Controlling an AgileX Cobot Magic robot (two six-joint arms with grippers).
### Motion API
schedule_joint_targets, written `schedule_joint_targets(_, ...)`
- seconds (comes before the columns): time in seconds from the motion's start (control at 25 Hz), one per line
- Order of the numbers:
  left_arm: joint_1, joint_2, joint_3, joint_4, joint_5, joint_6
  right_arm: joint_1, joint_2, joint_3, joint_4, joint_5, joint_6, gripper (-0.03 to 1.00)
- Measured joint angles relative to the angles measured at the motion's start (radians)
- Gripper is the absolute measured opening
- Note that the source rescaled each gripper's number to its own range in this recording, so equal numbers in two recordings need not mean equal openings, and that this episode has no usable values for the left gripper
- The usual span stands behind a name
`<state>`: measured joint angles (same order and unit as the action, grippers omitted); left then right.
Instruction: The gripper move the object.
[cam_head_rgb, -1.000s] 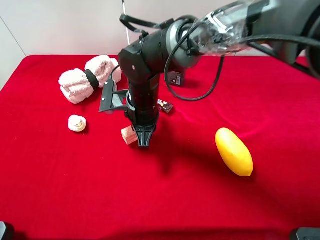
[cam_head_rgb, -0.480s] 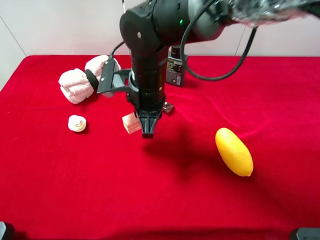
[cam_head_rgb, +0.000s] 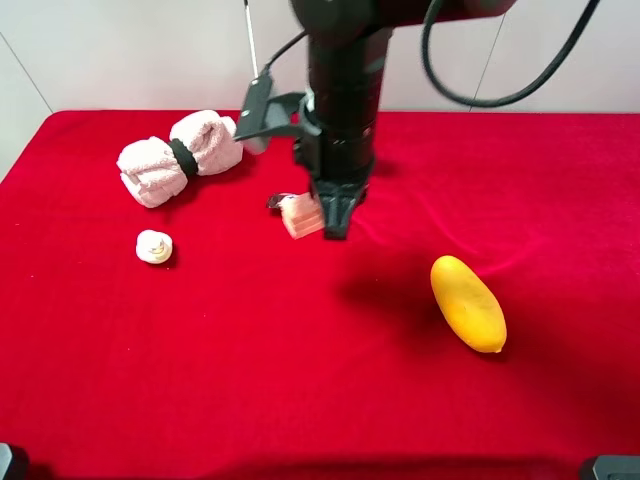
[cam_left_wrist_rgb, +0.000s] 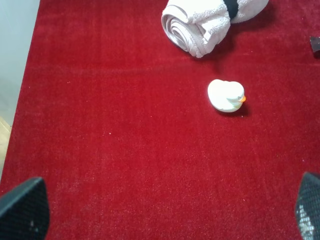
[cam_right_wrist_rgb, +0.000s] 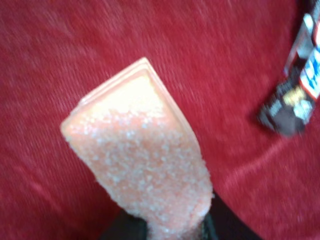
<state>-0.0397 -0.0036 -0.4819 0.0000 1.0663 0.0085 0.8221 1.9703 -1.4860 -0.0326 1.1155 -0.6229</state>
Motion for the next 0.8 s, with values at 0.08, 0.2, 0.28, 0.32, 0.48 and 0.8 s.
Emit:
schedule_joint_targets(0.08, 0.0, 0.0, 0.0, 0.0, 0.0, 0.0, -0.031, -0.011, 0.0, -0.001, 0.005, 0.0, 0.0)
schedule_joint_targets(0.2, 0.0, 0.0, 0.0, 0.0, 0.0, 0.0, -0.079, -0.031, 0.0, -0.007, 0.006, 0.0, 0.0)
schedule_joint_targets(0.28, 0.0, 0.0, 0.0, 0.0, 0.0, 0.0, -0.11, -0.04, 0.0, -0.015, 0.007, 0.0, 0.0)
schedule_joint_targets(0.32, 0.0, 0.0, 0.0, 0.0, 0.0, 0.0, -0.127, -0.044, 0.0, -0.016, 0.01, 0.0, 0.0)
schedule_joint_targets(0.48, 0.0, 0.0, 0.0, 0.0, 0.0, 0.0, -0.191, -0.049, 0.0, -0.038, 0.016, 0.003, 0.0)
schedule_joint_targets(0.8, 0.0, 0.0, 0.0, 0.0, 0.0, 0.0, -0.294, -0.051, 0.0, -0.097, 0.015, 0.026, 0.0)
